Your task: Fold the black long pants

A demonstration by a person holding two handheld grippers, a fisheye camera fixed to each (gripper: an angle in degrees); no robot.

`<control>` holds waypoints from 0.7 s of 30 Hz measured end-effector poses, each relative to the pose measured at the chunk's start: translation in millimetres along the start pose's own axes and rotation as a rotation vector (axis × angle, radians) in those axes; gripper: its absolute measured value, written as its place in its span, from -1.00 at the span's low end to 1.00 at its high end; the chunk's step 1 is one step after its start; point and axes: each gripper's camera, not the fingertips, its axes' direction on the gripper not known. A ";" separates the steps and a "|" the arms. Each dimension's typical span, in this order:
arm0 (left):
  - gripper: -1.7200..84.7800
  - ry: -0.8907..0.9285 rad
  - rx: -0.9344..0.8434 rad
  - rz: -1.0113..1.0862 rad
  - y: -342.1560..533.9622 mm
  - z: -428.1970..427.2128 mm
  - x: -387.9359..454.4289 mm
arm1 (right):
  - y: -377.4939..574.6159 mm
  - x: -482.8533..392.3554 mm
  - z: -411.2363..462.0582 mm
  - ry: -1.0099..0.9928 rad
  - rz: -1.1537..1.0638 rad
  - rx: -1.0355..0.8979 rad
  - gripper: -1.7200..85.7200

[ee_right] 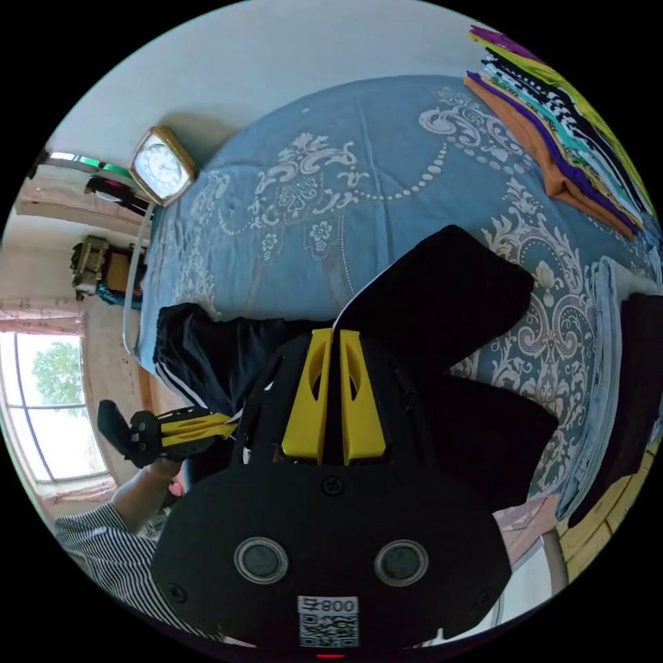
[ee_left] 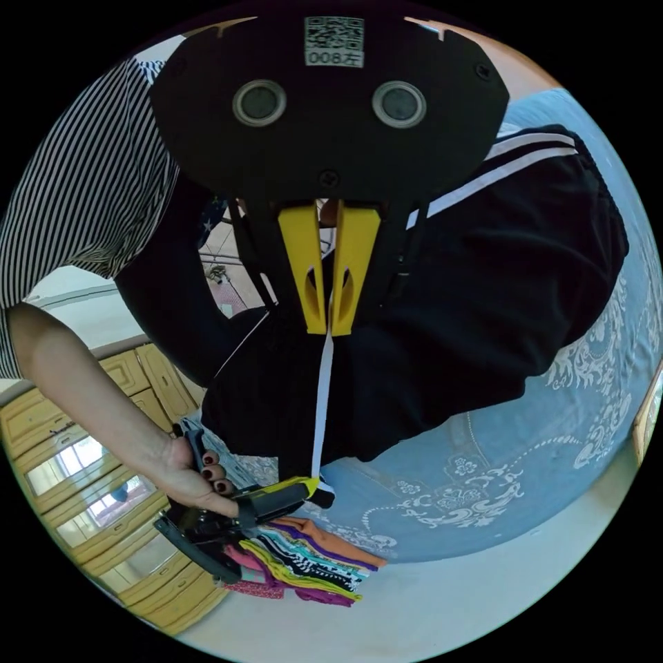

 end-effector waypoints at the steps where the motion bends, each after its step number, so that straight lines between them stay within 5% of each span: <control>1: -0.93 -0.001 0.003 0.009 -3.2 -3.2 6.1 | 10.9 5.5 -7.0 -0.027 -0.010 0.029 -0.91; 21: -0.94 -0.193 -0.243 0.263 -107.9 31.1 182.0 | 160.5 62.5 37.3 -0.059 -0.071 -0.001 -0.92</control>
